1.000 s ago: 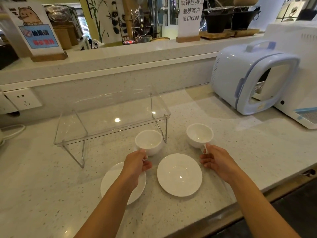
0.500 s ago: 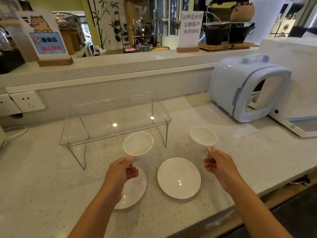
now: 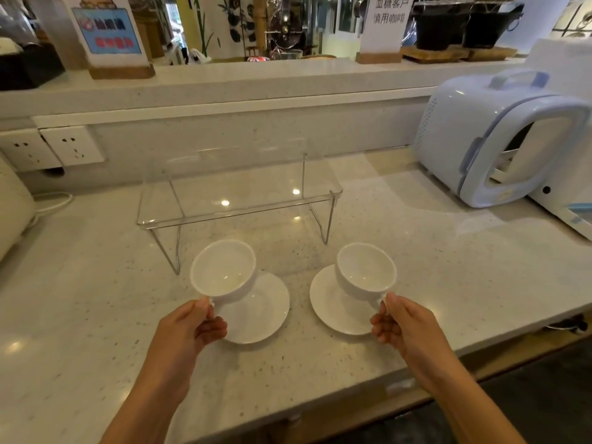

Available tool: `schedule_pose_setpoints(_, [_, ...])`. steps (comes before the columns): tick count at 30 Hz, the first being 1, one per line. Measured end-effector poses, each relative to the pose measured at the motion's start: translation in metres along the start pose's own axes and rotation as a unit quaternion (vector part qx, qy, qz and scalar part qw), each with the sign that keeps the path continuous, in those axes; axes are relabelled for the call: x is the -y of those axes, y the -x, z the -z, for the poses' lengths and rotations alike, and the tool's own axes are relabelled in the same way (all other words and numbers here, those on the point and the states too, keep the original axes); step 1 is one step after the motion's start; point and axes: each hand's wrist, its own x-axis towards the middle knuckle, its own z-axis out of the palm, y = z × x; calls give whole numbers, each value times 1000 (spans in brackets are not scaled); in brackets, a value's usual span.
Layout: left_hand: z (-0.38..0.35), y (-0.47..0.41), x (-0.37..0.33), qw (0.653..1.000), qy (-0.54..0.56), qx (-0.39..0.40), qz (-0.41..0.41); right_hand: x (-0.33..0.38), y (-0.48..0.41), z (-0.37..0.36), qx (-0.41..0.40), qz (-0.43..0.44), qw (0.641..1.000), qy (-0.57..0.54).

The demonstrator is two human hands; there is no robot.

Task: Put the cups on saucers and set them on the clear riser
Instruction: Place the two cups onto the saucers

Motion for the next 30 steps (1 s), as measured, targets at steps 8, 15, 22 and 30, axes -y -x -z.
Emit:
schedule_pose_setpoints(8, [6, 7, 9, 1000, -3, 19, 17, -7, 8, -8, 4, -5, 1000, 11])
schedule_pose_setpoints(15, [10, 10, 13, 999, -13, 30, 23, -5, 11, -12, -4, -20, 999, 27])
schedule_pose_setpoints(22, [6, 13, 16, 998, -32, 41, 29, -6, 16, -12, -9, -21, 999, 24])
schedule_pose_setpoints(30, [-3, 14, 15, 997, -59, 37, 37, -8, 18, -13, -4, -22, 999, 25])
